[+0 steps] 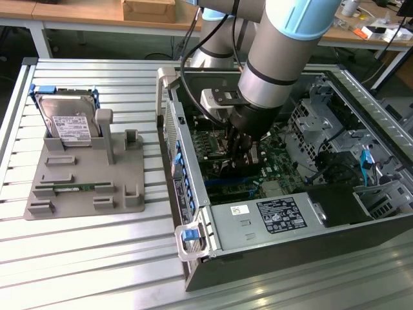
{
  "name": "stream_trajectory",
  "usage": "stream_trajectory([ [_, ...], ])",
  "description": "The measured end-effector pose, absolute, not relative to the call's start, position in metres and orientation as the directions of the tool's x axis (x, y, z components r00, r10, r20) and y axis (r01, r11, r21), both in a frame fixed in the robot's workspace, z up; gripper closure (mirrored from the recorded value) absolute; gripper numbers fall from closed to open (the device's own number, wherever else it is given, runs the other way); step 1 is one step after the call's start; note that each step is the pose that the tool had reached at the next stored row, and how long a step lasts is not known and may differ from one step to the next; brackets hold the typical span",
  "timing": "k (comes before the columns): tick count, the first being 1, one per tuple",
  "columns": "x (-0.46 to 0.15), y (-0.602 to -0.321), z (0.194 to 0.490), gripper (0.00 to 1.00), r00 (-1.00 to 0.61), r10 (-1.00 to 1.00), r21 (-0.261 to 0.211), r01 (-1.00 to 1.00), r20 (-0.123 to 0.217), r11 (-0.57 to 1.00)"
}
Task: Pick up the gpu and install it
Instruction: 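Insert the gpu into the slot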
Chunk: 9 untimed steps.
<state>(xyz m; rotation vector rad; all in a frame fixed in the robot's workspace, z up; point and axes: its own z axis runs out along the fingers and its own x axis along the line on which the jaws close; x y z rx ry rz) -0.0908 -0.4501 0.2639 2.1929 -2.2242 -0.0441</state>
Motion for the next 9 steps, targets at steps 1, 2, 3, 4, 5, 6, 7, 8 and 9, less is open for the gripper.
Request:
stream_trajectory([
  [1, -0.0908, -0.4501, 0.2633, 0.74, -0.014, -1.000, 0.033, -0.999, -0.007, 0.014],
  [2, -0.0908, -0.4500, 0.2632, 0.74, -0.015, -1.000, 0.032, -0.999, -0.008, 0.014],
  [3, -0.0908, -0.4500, 0.2631, 0.74, -0.015, -1.000, 0.032, -0.999, -0.008, 0.015],
  [4, -0.0910, -0.4501, 0.2633, 0.74, -0.016, -1.000, 0.030, -0.999, -0.008, 0.016],
  [5, -0.0913, -0.4500, 0.2639, 0.74, -0.017, -1.000, 0.028, -0.999, -0.008, 0.017],
  [6, -0.0913, -0.4500, 0.2645, 0.74, -0.017, -1.000, 0.027, -0.999, -0.009, 0.016],
  [7, -0.0914, -0.4501, 0.2656, 0.74, -0.017, -1.000, 0.027, -0.999, -0.008, 0.016],
  [8, -0.0914, -0.4501, 0.2661, 0.74, -0.017, -1.000, 0.027, -1.000, -0.008, 0.016],
  [9, -0.0915, -0.4500, 0.2674, 0.74, -0.017, -1.000, 0.027, -0.999, -0.008, 0.017],
])
